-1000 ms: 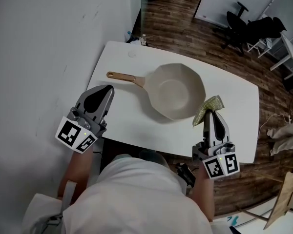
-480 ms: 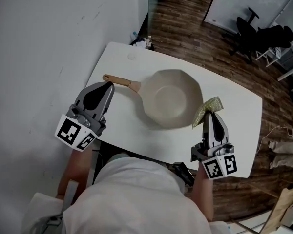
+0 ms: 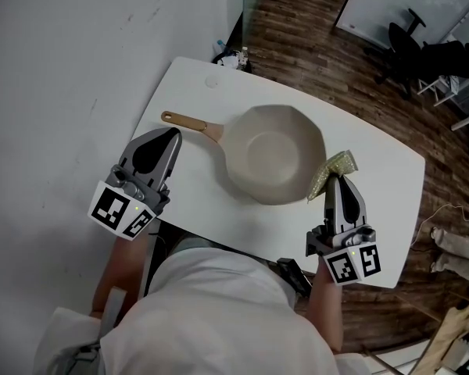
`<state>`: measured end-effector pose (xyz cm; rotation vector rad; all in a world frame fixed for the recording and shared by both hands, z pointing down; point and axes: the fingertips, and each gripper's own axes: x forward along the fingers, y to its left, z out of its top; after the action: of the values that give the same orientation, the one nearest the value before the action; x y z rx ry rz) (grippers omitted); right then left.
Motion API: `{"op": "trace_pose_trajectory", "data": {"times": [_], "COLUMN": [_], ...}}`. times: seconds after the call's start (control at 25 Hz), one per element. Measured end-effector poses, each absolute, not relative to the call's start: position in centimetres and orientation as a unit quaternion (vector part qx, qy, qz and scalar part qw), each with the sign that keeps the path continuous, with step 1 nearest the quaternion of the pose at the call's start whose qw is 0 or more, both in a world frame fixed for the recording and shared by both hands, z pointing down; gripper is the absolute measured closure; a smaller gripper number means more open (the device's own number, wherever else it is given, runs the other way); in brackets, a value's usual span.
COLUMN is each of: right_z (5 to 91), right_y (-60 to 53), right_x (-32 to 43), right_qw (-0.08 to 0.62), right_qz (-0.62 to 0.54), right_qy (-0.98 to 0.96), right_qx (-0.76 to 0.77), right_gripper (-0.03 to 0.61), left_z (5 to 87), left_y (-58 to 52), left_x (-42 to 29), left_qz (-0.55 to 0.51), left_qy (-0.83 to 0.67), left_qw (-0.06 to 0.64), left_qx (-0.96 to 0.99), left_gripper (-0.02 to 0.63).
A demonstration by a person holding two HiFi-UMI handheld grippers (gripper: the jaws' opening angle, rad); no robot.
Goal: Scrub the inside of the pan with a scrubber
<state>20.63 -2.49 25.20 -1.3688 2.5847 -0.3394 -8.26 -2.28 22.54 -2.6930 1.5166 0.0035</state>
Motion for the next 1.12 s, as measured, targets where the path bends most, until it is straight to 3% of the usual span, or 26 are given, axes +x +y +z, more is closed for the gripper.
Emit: {"op": "trace_pose_trajectory", "data": {"times": [1.12], "right_z": [25.8], "right_y": [-5.8], "right_x": [18.1], "right_qw": [0.064], "right_qz": [-0.118], "right_qy": [0.862], "right_qx": [-0.488], "right_gripper": [0.552], "left_z": [25.8], "left_y": [-9.1], "left_x": [-10.3], "left_qz": [-0.028], "left_qy": [0.434], "left_qw": [0.008], "left_qx": [-0.9], "left_gripper": [0.6]}}
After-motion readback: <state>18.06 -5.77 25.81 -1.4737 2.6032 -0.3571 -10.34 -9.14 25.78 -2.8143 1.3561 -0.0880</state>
